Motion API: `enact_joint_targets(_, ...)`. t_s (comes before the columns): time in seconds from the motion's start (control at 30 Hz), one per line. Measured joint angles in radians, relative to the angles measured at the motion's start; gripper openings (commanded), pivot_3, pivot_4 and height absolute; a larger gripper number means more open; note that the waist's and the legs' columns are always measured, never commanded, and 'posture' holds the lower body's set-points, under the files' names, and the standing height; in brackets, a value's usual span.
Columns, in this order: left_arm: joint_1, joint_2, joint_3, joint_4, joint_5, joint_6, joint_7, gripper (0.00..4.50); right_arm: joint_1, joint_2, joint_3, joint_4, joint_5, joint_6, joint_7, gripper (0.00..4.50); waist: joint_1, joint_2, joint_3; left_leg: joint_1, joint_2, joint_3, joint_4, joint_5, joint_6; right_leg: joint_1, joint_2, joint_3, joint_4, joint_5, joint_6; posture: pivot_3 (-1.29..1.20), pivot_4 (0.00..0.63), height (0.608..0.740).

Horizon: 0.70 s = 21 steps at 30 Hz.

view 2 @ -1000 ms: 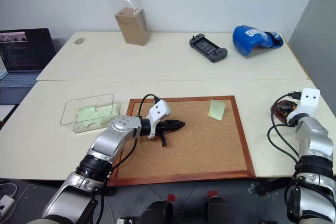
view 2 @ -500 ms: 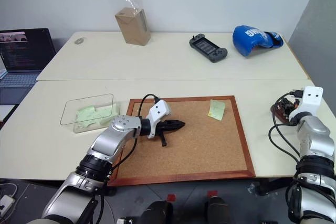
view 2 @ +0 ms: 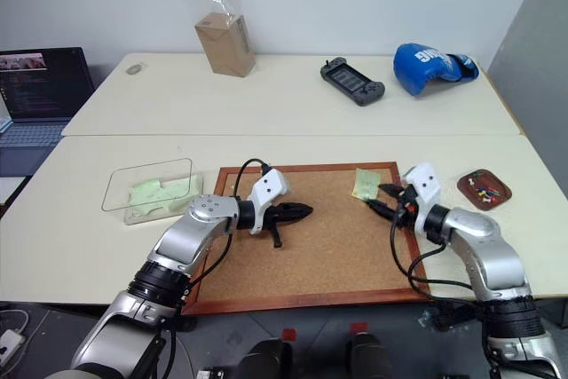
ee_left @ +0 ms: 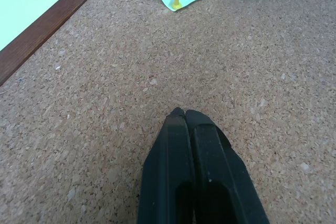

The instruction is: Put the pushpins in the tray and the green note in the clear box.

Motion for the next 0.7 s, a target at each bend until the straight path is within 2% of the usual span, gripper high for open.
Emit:
enact_joint_targets(0.23,0.000,0.002,0.001,0.000,0.001,-0.001,0.000,0.00,-0.051,0.046,0.062,0.017,-0.006,0.037,0.017,2.60,0.000,0.000,0.000,0.000,0.000,0.000,0.000,0.000,0.000,0.000,0.000,0.000,0.000,0.000,0.000,0.00,0.150,0.740)
enact_joint_targets(0.43,0.000,0.002,0.000,-0.003,0.001,-0.002,-0.002,0.00,-0.139,0.108,0.087,0.204,-0.102,-0.081,-0.018,2.60,-0.001,-0.001,0.001,0.000,0.000,0.000,-0.001,0.000,0.000,-0.001,0.000,-0.001,0.000,0.000,0.000,0.00,0.150,0.740)
enact_joint_targets(0.7,0.000,0.004,0.000,-0.004,0.001,-0.002,-0.002,0.00,-0.201,0.152,0.089,0.350,-0.174,-0.181,-0.041,2.60,-0.001,-0.001,0.000,0.000,0.000,0.000,0.000,0.000,0.000,-0.001,0.000,0.000,0.000,0.000,0.000,0.00,0.150,0.740)
